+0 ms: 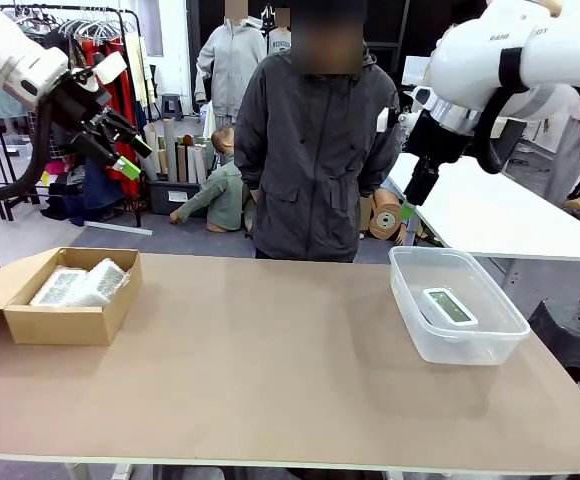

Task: Separate and place wrapped and unwrapped clocks.
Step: If the picked Digital clock is wrapped, place it in the Package Box ; if not, place it in the Organizing box.

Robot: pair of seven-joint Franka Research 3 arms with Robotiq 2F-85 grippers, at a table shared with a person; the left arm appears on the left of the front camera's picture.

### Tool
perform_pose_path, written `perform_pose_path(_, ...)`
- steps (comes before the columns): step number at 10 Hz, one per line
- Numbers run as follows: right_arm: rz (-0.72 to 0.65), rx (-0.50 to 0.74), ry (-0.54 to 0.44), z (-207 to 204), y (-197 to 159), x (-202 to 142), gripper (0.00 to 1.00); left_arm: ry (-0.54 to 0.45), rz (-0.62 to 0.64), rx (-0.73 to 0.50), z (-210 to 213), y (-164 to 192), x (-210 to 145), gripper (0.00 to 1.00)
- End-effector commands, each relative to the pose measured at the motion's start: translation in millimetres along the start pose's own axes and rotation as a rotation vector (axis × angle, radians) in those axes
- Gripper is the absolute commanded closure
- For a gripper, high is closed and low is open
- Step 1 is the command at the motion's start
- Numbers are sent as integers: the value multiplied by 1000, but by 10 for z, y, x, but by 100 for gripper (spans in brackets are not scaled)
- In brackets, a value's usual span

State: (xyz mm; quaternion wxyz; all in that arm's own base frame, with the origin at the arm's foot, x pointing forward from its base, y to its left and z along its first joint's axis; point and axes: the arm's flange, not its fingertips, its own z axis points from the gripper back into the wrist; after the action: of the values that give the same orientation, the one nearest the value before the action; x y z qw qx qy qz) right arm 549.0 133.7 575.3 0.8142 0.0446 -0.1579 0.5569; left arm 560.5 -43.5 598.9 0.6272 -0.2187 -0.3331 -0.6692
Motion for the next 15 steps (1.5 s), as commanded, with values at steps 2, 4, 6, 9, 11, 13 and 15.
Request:
perform_pose_path(2,163,50,-248,56,63,-126,0,0,-1,-5,10,-11,5,0)
perform_pose_path(4,229,79,-266,101,62,-172,0,0,-1,-5,10,-11,5,0)
perform_pose_path(6,186,42,-234,122,24,-32,0,0,-1,-5,10,-11,5,0)
perform_pose_path(9,186,42,-234,122,24,-32,0,0,-1,-5,10,-11,5,0)
perform_pose_path(11,197,118,-341,30,-47,-86,0,0,-1,-5,10,-11,5,0)
perform_pose_path(13,235,178,-499,87,-249,-179,0,0,-1,-5,10,-11,5,0)
perform_pose_path(15,234,190,-553,102,-400,-304,0,0,-1,-5,10,-11,5,0)
